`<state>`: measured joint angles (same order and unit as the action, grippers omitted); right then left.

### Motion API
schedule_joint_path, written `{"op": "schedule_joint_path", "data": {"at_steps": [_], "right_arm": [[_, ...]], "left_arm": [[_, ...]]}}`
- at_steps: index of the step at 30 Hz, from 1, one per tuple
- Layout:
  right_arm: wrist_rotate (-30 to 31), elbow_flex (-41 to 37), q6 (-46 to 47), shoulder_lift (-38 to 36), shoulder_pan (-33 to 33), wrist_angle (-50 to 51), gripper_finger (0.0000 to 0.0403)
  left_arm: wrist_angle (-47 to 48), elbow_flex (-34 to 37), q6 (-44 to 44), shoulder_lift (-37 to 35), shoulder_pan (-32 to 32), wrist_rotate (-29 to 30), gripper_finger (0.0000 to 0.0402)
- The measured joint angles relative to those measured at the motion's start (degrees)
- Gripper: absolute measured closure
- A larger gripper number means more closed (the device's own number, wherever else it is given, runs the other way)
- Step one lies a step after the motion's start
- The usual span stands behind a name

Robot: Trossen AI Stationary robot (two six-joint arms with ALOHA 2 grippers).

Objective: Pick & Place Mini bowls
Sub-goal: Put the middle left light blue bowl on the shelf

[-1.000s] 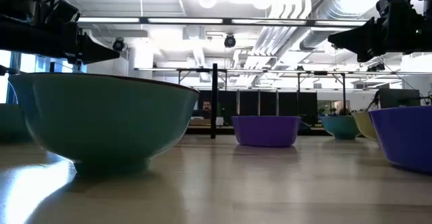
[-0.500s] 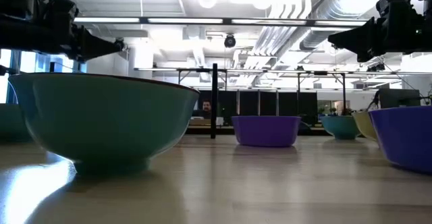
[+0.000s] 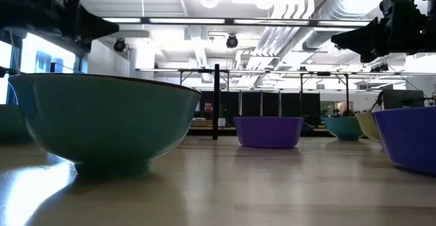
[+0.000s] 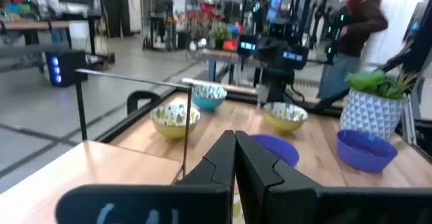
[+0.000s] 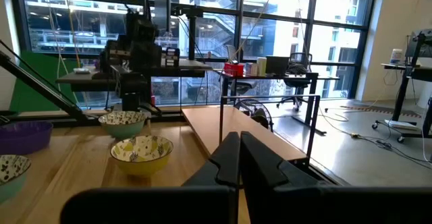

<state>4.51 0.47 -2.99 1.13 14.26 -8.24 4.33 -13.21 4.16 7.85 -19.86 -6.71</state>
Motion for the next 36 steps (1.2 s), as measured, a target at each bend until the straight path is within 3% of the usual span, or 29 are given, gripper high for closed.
{"op": "schedule_joint_path", "data": {"at_steps": [14, 23, 29, 36], "right_arm": [[0.0, 0.0, 0.0, 0.0, 0.0, 0.0, 0.0402], [0.0, 0.0, 0.0, 0.0, 0.0, 0.0, 0.0402], [0.0, 0.0, 0.0, 0.0, 0.0, 0.0, 0.0402], [0.0, 0.0, 0.0, 0.0, 0.0, 0.0, 0.0402]], "left_arm": [[13.6, -15.4, 3.2, 22.1, 0.0, 1.3, 0.0401], [27.1, -22.7, 5.2, 30.4, 0.4, 1.8, 0.0401], [33.1, -25.8, 6.8, 32.7, 7.5, 9.6, 0.0401], [41.1, -29.7, 16.0, 36.9, 17.0, 15.8, 0.0401]]}}
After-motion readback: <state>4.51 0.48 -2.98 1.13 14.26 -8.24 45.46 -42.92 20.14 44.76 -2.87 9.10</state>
